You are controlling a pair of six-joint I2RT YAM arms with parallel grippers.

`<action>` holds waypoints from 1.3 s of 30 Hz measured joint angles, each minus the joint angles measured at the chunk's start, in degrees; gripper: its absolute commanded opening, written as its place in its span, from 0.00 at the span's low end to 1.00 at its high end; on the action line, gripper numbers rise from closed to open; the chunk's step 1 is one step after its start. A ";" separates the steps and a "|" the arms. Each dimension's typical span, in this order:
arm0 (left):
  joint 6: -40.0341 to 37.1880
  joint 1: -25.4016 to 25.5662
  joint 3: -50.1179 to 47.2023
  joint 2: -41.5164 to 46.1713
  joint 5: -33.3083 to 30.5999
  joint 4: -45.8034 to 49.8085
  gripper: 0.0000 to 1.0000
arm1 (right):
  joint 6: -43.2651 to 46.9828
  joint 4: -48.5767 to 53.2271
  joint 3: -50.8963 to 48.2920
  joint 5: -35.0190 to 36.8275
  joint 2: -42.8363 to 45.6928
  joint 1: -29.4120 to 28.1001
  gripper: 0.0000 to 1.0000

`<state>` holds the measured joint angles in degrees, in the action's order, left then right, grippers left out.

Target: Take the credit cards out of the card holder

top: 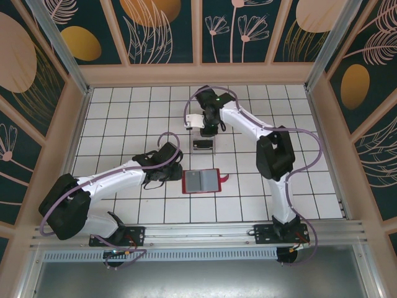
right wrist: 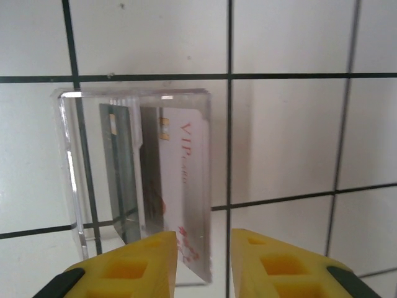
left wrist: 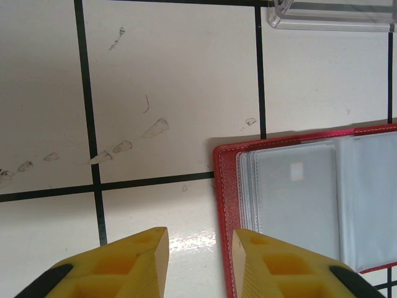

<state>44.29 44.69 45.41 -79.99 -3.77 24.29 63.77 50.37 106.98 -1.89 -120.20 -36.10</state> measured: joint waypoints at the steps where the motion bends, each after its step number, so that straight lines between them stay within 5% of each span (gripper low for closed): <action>1: 0.00 0.00 0.00 0.00 0.00 0.00 0.34 | -0.04 -1.18 -1.14 0.44 1.27 -0.11 0.30; 14: 0.20 -2.62 -2.47 0.42 0.35 -2.05 0.35 | -16.28 -10.32 -13.25 -0.09 11.23 -2.32 0.26; 31: -4.02 -8.76 -3.37 1.40 1.77 -4.79 0.39 | -72.35 -19.50 -28.33 0.68 19.91 -11.78 0.15; 39: -5.51 -11.67 -3.02 -0.15 2.21 -5.33 0.39 | -87.12 -18.25 -32.89 0.55 23.02 -17.22 0.26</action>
<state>38.79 33.01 42.39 -80.14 -1.56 18.96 -23.35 32.12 74.08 -1.34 -97.19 -53.32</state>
